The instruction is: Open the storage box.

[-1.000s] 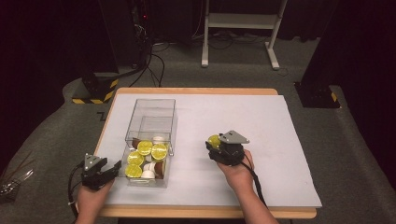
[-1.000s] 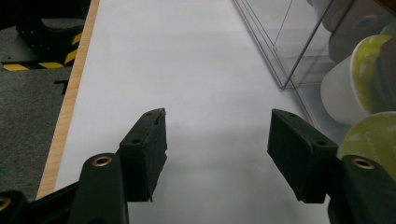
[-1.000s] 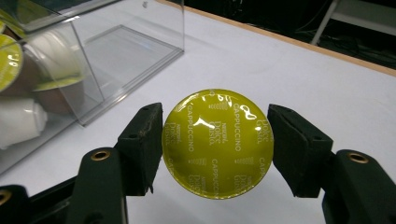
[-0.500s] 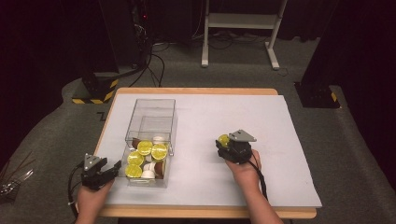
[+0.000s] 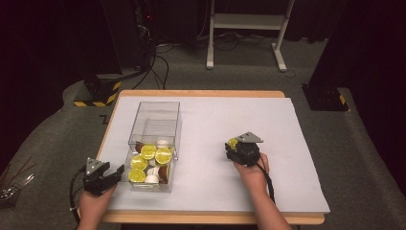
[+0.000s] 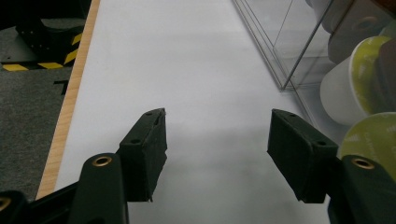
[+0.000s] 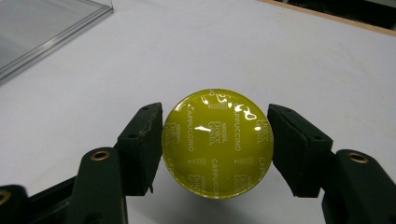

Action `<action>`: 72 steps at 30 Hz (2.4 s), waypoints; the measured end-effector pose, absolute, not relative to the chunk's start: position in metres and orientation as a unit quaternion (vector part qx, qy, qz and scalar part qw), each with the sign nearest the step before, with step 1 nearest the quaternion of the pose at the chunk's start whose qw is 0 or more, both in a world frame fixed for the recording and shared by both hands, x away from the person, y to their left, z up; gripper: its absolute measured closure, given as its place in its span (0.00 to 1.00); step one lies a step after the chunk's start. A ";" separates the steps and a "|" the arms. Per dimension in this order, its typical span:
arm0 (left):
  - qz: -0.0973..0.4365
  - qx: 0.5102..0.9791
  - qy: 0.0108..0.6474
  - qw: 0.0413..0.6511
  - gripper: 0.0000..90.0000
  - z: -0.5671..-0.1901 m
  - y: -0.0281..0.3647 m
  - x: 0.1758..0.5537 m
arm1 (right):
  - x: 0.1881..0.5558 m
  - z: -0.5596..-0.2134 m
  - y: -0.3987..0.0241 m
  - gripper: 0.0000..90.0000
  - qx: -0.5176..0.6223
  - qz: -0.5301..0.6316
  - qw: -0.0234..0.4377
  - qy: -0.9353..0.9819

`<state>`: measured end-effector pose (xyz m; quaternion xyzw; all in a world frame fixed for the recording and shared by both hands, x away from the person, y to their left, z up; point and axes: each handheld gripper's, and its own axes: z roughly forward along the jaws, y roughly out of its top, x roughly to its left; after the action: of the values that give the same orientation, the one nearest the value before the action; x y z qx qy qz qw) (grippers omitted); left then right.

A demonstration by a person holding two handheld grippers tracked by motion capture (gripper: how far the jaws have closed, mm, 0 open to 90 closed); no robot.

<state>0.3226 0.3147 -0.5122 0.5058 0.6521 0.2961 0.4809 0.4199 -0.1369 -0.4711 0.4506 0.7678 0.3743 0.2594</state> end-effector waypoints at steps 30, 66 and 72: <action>0.296 0.507 0.653 0.479 0.42 -0.512 0.315 0.322 | 0.434 -0.485 -0.148 0.32 0.486 0.354 0.259 0.756; 0.288 0.505 0.651 0.488 0.43 -0.512 0.316 0.322 | 0.390 -0.454 -0.112 0.34 0.420 0.426 0.236 0.766; 0.286 0.509 0.646 0.491 0.43 -0.511 0.316 0.321 | 0.385 -0.450 -0.103 0.36 0.402 0.432 0.234 0.772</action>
<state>0.3206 0.3156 -0.5113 0.5090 0.6463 0.2859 0.4915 0.3847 -0.1028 -0.4499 0.4023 0.7724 0.4322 0.2342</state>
